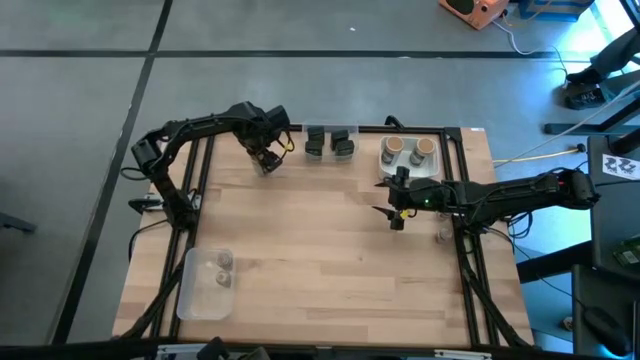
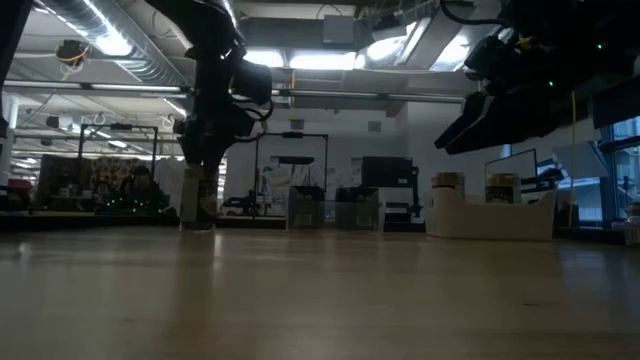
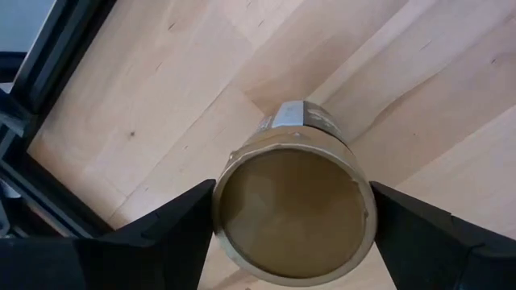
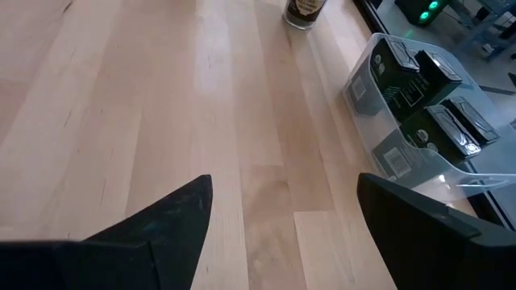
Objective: Sort spices by type
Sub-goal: Put the brown seasoning bottle into the white bin
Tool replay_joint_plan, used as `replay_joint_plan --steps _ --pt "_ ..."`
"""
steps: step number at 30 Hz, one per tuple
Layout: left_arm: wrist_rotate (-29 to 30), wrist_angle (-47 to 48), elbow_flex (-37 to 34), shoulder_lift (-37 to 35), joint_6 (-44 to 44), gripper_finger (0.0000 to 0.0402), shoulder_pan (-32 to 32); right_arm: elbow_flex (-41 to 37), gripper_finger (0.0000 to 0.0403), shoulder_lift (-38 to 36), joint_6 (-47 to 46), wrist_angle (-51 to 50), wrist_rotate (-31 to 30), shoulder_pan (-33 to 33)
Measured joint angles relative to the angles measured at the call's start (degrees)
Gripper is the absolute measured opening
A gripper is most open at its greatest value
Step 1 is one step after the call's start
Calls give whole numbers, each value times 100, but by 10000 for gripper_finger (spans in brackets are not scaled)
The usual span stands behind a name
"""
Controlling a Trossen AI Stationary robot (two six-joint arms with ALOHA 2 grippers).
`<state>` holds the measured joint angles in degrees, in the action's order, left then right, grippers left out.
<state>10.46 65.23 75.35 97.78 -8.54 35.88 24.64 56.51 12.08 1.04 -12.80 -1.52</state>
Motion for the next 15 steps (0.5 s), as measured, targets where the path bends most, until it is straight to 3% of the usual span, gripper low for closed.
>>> replay_joint_plan --steps 15 --pt "-4 -35 0 4 267 262 -89 0 308 0 0 -5 0 0"
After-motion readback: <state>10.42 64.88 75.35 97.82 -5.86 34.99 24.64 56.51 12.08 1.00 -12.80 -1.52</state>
